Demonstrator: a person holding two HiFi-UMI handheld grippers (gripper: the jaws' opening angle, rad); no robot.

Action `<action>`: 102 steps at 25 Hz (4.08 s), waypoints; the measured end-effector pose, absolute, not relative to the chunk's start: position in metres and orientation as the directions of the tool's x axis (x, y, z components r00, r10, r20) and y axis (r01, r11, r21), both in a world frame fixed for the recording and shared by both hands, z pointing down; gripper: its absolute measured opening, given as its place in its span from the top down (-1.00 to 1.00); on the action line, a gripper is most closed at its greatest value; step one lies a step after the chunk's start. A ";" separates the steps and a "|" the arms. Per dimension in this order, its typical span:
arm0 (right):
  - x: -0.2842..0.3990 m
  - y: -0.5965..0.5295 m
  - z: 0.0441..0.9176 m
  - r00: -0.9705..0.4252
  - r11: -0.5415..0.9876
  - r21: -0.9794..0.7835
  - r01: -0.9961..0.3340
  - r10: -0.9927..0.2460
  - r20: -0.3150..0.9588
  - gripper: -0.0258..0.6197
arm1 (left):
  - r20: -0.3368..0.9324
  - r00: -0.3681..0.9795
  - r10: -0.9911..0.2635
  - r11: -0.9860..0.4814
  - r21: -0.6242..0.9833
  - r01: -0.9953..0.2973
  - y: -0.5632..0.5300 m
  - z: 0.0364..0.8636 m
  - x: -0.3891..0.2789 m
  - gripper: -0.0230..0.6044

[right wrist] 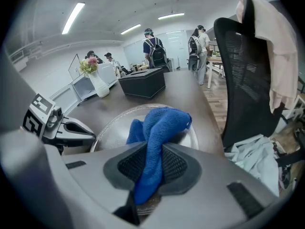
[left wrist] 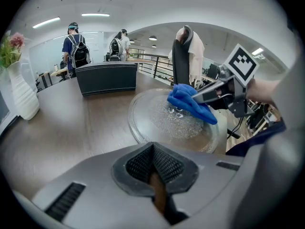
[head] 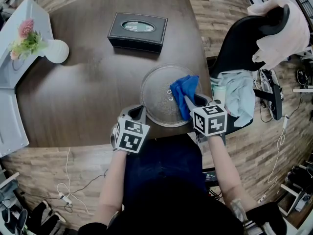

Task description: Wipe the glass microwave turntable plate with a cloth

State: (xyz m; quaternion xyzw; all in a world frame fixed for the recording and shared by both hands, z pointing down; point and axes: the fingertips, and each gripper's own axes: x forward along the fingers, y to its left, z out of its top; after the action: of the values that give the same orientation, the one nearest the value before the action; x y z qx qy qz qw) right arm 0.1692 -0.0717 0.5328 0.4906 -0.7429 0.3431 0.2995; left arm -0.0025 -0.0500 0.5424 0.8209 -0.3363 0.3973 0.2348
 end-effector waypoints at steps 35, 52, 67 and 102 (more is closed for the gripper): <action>0.162 -0.045 0.467 -0.388 0.314 -0.240 -0.919 -0.604 0.696 0.72 | 0.817 0.452 -0.359 -0.662 0.119 -0.740 -0.049 0.544 -0.004 0.92; 0.074 0.015 0.533 -0.486 0.609 -0.191 -0.770 -0.367 0.793 0.73 | 0.816 0.445 -0.368 -0.671 0.098 -0.735 -0.049 0.542 -0.004 0.92; 0.104 0.007 0.531 -0.431 0.571 -0.143 -0.808 -0.409 0.804 0.72 | 0.810 0.455 -0.371 -0.675 0.101 -0.731 -0.049 0.541 -0.001 0.92; 0.209 -0.062 0.529 -0.209 0.481 0.067 -0.874 -0.498 0.841 0.72 | 0.818 0.442 -0.368 -0.679 0.089 -0.729 -0.047 0.543 0.000 0.92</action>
State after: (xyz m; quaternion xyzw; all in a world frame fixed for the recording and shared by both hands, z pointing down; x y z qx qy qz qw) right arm 0.2086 -0.0619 0.5287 0.4600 -0.7460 0.2195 0.4286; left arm -0.0001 -0.0466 0.5426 0.8200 -0.3345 0.4086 0.2208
